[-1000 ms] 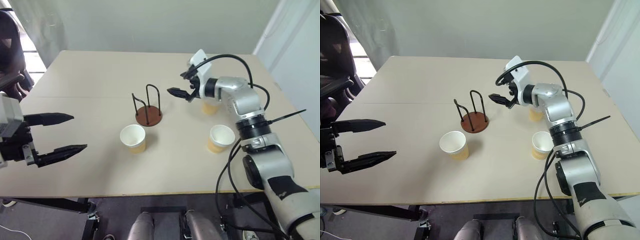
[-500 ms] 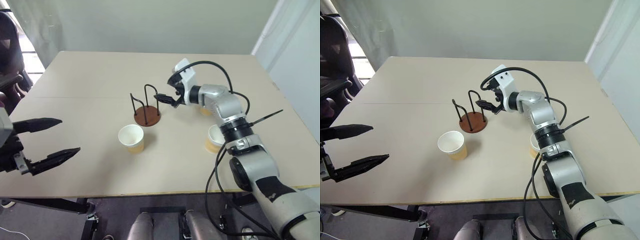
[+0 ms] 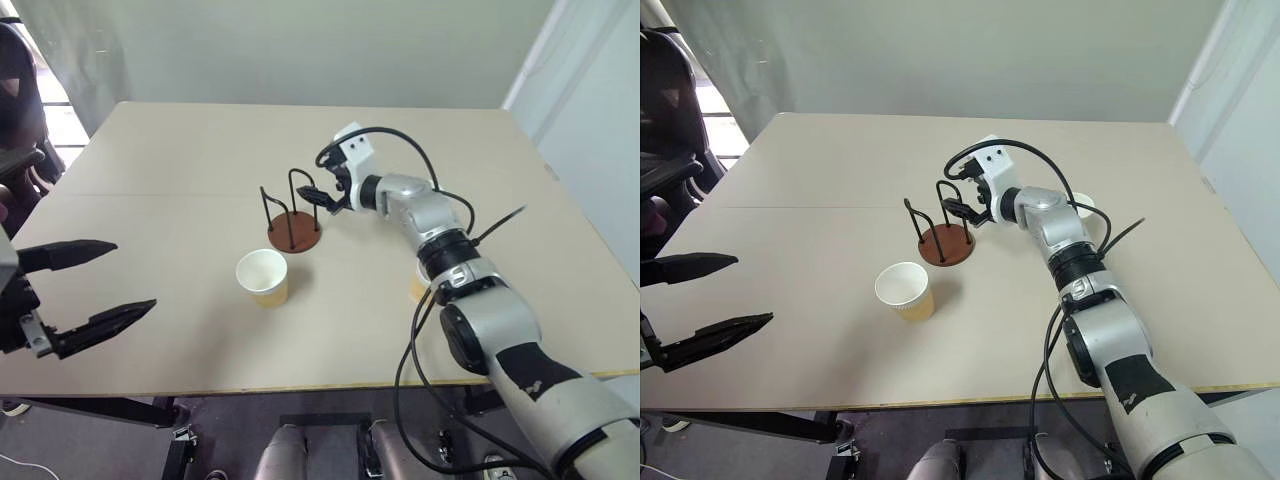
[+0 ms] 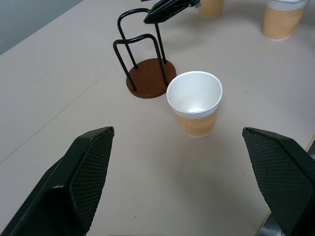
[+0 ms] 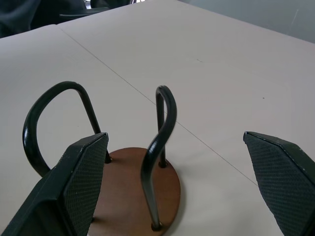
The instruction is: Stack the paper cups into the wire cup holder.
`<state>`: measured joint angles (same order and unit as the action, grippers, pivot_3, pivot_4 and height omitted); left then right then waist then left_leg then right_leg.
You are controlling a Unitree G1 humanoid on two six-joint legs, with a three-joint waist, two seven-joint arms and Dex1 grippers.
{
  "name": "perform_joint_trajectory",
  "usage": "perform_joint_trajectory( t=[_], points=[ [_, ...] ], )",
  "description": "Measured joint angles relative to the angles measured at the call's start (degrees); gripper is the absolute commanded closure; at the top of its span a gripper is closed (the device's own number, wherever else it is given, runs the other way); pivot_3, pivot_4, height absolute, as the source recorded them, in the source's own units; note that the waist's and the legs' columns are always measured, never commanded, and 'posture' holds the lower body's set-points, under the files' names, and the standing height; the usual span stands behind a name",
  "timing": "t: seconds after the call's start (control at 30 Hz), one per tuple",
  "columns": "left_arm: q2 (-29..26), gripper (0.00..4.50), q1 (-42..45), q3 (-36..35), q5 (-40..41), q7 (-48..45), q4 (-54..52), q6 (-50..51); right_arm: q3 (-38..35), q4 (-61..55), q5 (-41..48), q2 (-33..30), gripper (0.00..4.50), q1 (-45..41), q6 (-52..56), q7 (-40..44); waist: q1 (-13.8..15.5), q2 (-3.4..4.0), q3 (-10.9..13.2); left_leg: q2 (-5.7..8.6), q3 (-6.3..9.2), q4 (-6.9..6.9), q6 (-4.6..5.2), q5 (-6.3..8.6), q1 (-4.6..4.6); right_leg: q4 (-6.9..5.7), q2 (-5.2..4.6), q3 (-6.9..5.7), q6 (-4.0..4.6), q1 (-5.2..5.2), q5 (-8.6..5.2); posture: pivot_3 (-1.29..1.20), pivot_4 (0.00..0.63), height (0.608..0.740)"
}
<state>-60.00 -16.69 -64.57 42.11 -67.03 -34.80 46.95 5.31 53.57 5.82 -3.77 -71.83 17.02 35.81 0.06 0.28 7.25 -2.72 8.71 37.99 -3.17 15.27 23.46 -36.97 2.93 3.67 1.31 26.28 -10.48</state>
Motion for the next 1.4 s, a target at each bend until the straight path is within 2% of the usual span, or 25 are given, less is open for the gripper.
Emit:
perform_joint_trajectory(
  t=[0.17,0.27,0.57,0.63,0.83,0.97,1.07,1.23,1.4],
  points=[
    [0.0,0.0,-0.2,0.0,0.5,0.4,-0.1,0.0,-0.3,2.3,-0.3,1.9,0.03,-0.9,-1.2,-0.9,0.0,0.0,0.0,-0.01,0.0,0.0,-0.03,0.02,0.0,0.0,0.0,-0.01,0.0,0.0,0.0,0.0,0.15,0.74],
    [0.0,0.0,-0.3,0.0,0.6,0.8,-0.2,0.0,-0.3,3.0,-0.6,2.6,0.59,-1.4,-2.3,-1.4,0.0,0.0,0.0,-0.01,0.0,0.0,-0.05,0.03,0.0,0.0,0.0,-0.01,0.0,0.0,0.0,0.0,0.15,0.74],
    [0.1,0.0,-0.8,-0.7,1.1,1.2,-0.5,0.0,-0.3,4.6,-1.6,2.7,3.87,-1.7,-4.0,-1.5,0.0,0.0,0.0,-0.02,0.0,0.01,-0.09,0.05,0.0,0.01,0.0,-0.02,0.0,0.0,0.0,0.0,0.15,0.74],
    [0.1,0.0,-0.8,-0.7,1.1,1.2,-0.5,-0.1,-0.4,4.6,-1.6,2.6,4.49,-1.7,-4.2,-1.5,0.0,0.0,0.0,-0.02,0.0,0.01,-0.09,0.06,0.0,0.01,0.0,-0.02,0.0,0.0,0.0,0.0,0.15,0.74],
    [-0.1,0.0,-0.4,0.0,1.0,1.2,-0.1,-0.8,-0.5,4.3,-1.7,2.2,4.49,-1.6,-4.2,-0.8,0.0,0.0,0.0,-0.02,0.01,0.04,-0.1,0.06,0.01,0.0,0.0,-0.02,0.01,-0.01,0.0,0.0,0.15,0.74],
    [-0.8,0.0,0.6,1.7,1.0,1.2,0.9,-1.4,-0.4,1.5,-1.6,0.3,4.49,-1.2,-1.6,3.1,0.2,0.0,0.0,-0.01,0.01,0.04,-0.1,0.06,0.02,0.01,0.0,-0.04,0.0,-0.01,0.0,0.0,0.15,0.74],
    [-1.8,0.0,1.6,3.1,0.9,1.2,2.3,-1.9,0.1,-2.6,-1.6,-3.0,4.49,-0.9,2.3,7.2,0.3,0.0,0.0,-0.01,0.01,0.06,-0.12,0.07,0.05,0.02,0.0,-0.05,-0.04,-0.01,0.03,0.0,0.15,0.74],
    [-2.5,0.0,3.7,6.9,0.5,1.1,4.5,-3.3,3.0,-13.4,-1.4,-12.1,4.49,-0.8,14.6,17.5,0.3,-0.01,0.0,-0.01,0.0,0.06,-0.16,0.08,0.07,0.04,0.0,-0.07,-0.19,-0.02,0.11,0.0,0.15,0.74],
    [-3.3,0.0,6.7,11.8,0.2,1.1,7.0,-5.5,6.9,-30.8,0.4,-20.3,4.49,2.6,27.5,26.6,0.2,-0.02,0.0,-0.05,-0.02,0.05,-0.21,0.05,-0.06,0.02,0.07,-0.09,-0.19,-0.13,0.11,0.0,0.15,0.74]
  ],
)
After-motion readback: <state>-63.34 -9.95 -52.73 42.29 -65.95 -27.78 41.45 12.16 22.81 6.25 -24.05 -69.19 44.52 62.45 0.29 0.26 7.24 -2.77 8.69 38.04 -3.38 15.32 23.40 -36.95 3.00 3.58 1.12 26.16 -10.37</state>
